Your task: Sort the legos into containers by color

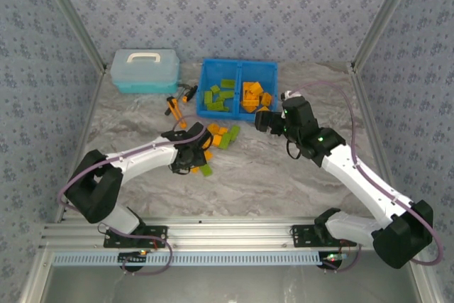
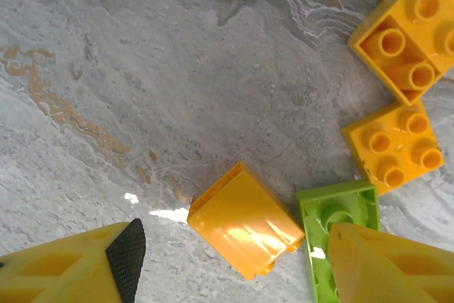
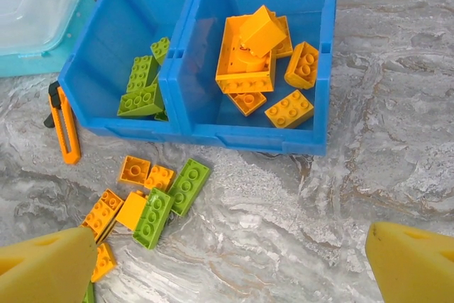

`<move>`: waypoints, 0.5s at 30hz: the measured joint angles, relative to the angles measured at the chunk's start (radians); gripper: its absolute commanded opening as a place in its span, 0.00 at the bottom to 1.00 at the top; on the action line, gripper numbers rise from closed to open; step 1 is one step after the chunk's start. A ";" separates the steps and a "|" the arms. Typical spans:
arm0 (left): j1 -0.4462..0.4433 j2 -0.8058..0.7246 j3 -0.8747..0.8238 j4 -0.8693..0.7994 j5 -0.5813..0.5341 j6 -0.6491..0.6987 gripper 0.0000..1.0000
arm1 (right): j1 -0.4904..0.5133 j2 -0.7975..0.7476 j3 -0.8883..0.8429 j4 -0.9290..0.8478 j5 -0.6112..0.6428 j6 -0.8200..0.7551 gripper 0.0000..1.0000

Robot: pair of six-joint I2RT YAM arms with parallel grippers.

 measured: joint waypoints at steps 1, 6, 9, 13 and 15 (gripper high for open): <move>0.000 0.000 0.000 0.002 0.000 -0.015 0.72 | 0.000 -0.002 0.000 0.000 0.000 0.000 1.00; 0.010 0.003 -0.003 0.019 -0.001 -0.082 0.65 | 0.000 -0.014 0.000 -0.001 0.000 0.000 1.00; 0.014 0.014 -0.011 0.029 -0.001 -0.106 0.62 | 0.000 -0.015 0.000 -0.001 0.000 0.000 1.00; 0.014 0.023 -0.034 0.042 0.005 -0.124 0.61 | 0.000 -0.018 0.000 -0.005 0.000 0.000 1.00; 0.014 0.028 -0.041 0.041 0.014 -0.130 0.61 | 0.000 -0.021 0.000 -0.005 0.000 0.000 1.00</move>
